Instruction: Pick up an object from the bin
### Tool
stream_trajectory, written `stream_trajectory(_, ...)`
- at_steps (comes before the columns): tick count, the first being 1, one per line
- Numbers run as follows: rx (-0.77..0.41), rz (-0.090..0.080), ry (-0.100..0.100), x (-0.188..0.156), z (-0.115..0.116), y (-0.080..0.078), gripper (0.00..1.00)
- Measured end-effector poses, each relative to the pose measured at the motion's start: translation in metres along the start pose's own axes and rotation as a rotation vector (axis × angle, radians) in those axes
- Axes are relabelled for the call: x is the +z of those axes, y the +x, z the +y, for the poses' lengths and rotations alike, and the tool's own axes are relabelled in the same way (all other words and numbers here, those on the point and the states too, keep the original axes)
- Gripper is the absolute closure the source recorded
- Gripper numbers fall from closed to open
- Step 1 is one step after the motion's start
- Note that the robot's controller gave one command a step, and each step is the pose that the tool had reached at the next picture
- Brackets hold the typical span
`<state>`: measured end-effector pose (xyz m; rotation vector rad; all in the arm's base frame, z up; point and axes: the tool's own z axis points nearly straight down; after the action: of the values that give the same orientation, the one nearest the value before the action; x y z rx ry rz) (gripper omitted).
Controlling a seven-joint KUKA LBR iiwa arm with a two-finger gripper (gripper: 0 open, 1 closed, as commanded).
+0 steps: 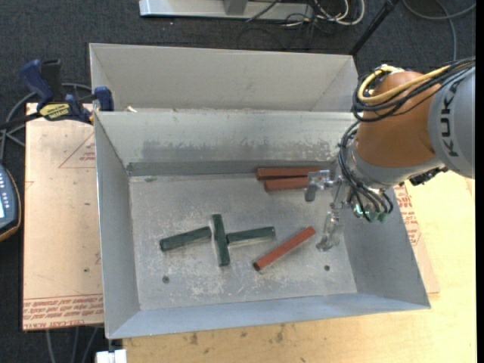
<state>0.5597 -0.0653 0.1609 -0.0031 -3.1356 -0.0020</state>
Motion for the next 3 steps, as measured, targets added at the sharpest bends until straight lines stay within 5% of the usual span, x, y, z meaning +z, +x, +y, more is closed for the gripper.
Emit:
stream_trajectory(1, -0.03, 0.0, -0.001, 0.0957, 0.033, 0.0081, 0.0)
stream_trajectory(2, -0.028, -0.006, 0.001, 0.0907, 0.0314, 0.0064, 1.0)
stream_trajectory(3, -0.417, -0.01, 0.002, 0.0906, 0.0285, 0.0045, 1.0)
